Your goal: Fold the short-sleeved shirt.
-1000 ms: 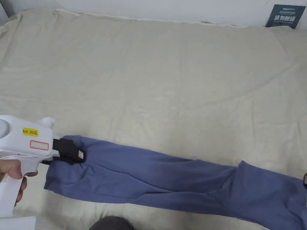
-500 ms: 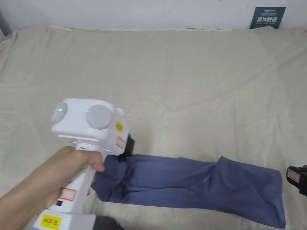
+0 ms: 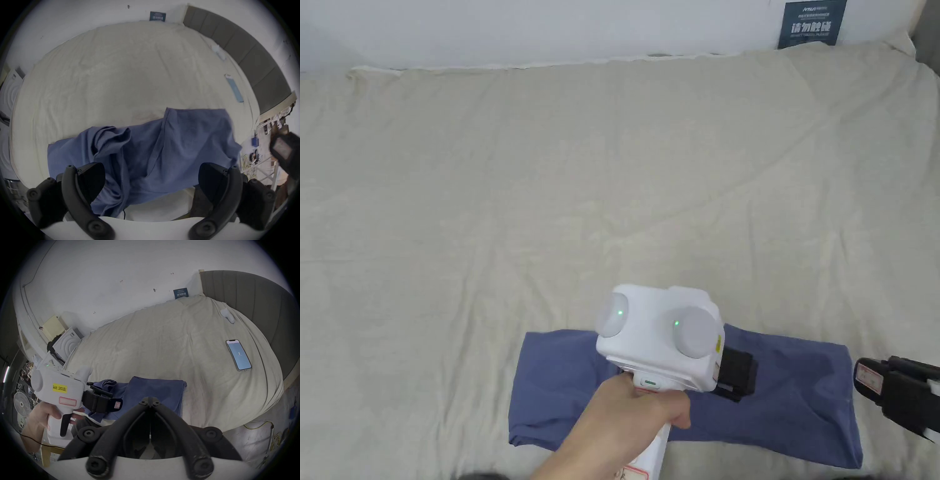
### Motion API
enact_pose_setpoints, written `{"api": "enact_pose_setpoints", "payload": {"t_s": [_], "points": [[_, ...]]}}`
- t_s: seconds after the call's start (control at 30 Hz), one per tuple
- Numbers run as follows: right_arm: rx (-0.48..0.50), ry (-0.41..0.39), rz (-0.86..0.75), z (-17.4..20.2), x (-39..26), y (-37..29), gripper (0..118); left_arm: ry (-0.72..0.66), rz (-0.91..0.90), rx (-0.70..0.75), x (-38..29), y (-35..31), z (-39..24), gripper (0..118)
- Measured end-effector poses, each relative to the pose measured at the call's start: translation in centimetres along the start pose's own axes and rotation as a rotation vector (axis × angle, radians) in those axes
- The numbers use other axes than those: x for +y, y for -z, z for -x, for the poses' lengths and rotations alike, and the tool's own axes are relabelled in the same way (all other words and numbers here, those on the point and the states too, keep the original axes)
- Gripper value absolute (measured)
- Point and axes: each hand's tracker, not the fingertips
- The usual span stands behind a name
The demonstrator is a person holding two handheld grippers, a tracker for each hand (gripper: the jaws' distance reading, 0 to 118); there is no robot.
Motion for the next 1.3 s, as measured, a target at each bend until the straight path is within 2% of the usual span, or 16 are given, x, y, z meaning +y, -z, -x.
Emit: {"api": "enact_pose_setpoints", "payload": {"t_s": [0.07, 0.1, 0.17, 0.2, 0.3, 0.4, 0.47, 0.53, 0.7, 0.8, 0.87, 0.9, 0.97, 1.1, 1.2, 1.3], "points": [[-0.002, 0.007, 0.006, 0.0, 0.0, 0.1, 0, -0.054, 0.047, -0.007, -0.1, -2.2, 2.3, 112], [-0.003, 0.008, 0.006, 0.1, -0.1, 0.1, 0, -0.058, 0.027, -0.009, -0.5, -3.4, 3.8, 99], [0.007, 0.006, 0.009, 0.2, -0.1, 0.2, 0, -0.127, -0.053, 0.032, -1.1, -5.8, 7.3, 22], [0.010, 0.005, 0.010, 0.5, -0.1, 0.2, 0, -0.131, -0.087, 0.108, -1.6, -6.6, 9.1, 0], [0.024, -0.001, 0.009, 1.0, -0.2, 0.2, 0, -0.093, -0.038, 0.492, -2.5, -6.9, 13.2, 0], [0.041, -0.001, 0.005, 1.4, -0.5, 0.1, 0, -0.077, 0.051, 0.780, -3.1, -3.8, 16.2, 0], [0.057, 0.002, 0.013, 1.3, -0.8, 0.0, 0, -0.040, 0.091, 0.869, -3.3, -0.8, 16.2, 0], [0.064, 0.015, 0.016, 1.2, -1.1, 0.1, 0, 0.030, 0.152, 0.895, -3.5, 2.2, 13.0, 0], [0.045, 0.027, 0.012, 0.4, -0.9, -0.8, 0, 0.392, 0.058, 0.847, -4.1, 8.4, -3.3, 0], [0.019, 0.033, -0.005, -0.4, -0.7, -2.4, 0, 0.502, -0.073, 0.801, -4.2, 8.6, -10.7, 0], [-0.018, 0.024, -0.007, -0.7, -0.5, -3.2, 0, 0.451, -0.142, 0.499, -3.8, 7.2, -12.6, 0], [-0.030, 0.016, -0.005, -0.9, -0.4, -3.6, 0, 0.387, -0.144, 0.450, -3.8, 6.5, -12.7, 0], [-0.058, 0.002, -0.005, -1.0, -0.2, -4.0, 0, 0.317, -0.194, 0.346, -3.7, 4.1, -11.1, 0], [-0.051, -0.002, -0.029, -0.4, 0.6, -3.9, 0, 0.040, -0.145, -0.074, -2.3, -1.0, -2.0, 0], [-0.020, -0.019, -0.031, 1.3, 1.1, -2.6, 0, -0.089, -0.054, -0.178, -1.5, -3.6, 6.8, 0], [0.031, -0.021, -0.021, 3.1, 1.1, -0.8, 0, -0.154, -0.072, -0.198, -1.7, -5.8, 15.1, 0]]}}
